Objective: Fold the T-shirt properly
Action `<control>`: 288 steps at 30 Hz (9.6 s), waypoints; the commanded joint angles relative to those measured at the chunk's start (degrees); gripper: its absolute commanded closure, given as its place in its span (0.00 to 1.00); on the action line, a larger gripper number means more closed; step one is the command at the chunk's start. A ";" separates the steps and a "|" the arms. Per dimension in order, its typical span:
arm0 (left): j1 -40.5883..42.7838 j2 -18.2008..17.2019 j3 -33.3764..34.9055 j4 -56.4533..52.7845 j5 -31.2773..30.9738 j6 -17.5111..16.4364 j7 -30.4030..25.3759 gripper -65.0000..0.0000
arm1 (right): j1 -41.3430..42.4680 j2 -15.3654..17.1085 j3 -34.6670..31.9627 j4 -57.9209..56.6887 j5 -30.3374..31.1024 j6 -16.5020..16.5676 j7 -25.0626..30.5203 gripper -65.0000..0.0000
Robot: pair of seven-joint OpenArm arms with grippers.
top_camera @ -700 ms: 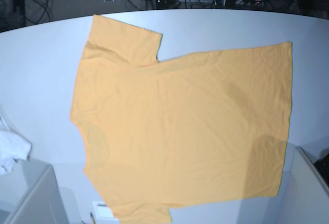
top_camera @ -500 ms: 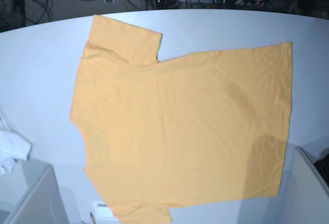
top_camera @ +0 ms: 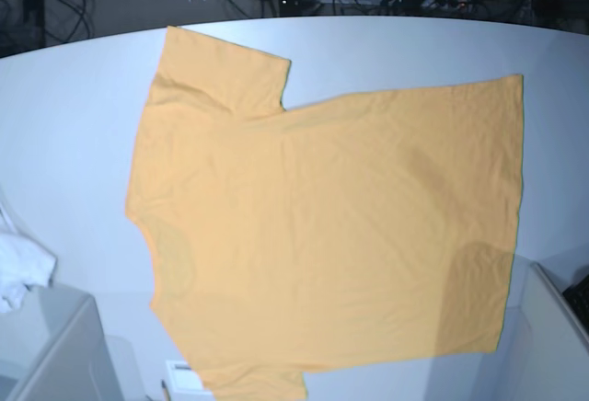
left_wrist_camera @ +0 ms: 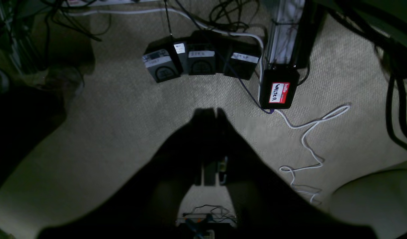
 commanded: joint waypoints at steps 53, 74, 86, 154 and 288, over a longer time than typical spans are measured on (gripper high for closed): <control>62.03 -11.76 -13.31 112.41 -15.07 0.28 0.16 1.00 | -45.61 -7.96 31.53 109.11 11.83 -0.19 -13.85 1.00; 47.79 5.82 -33.53 112.85 -15.42 0.10 0.78 0.36 | -4.12 -5.59 47.62 102.34 31.00 18.63 -61.50 0.43; 42.52 -0.42 -43.29 109.24 -43.73 -6.76 15.20 0.30 | -4.12 -5.76 46.03 91.62 33.72 18.54 -66.95 0.44; 24.76 -2.35 -35.11 92.01 -39.68 -6.93 33.75 1.00 | -11.33 -4.53 46.65 94.25 34.08 18.72 -63.96 1.00; 9.46 -2.35 -39.24 100.10 -36.43 -2.80 40.34 1.00 | 20.94 3.82 32.23 75.18 50.43 9.75 -65.37 1.00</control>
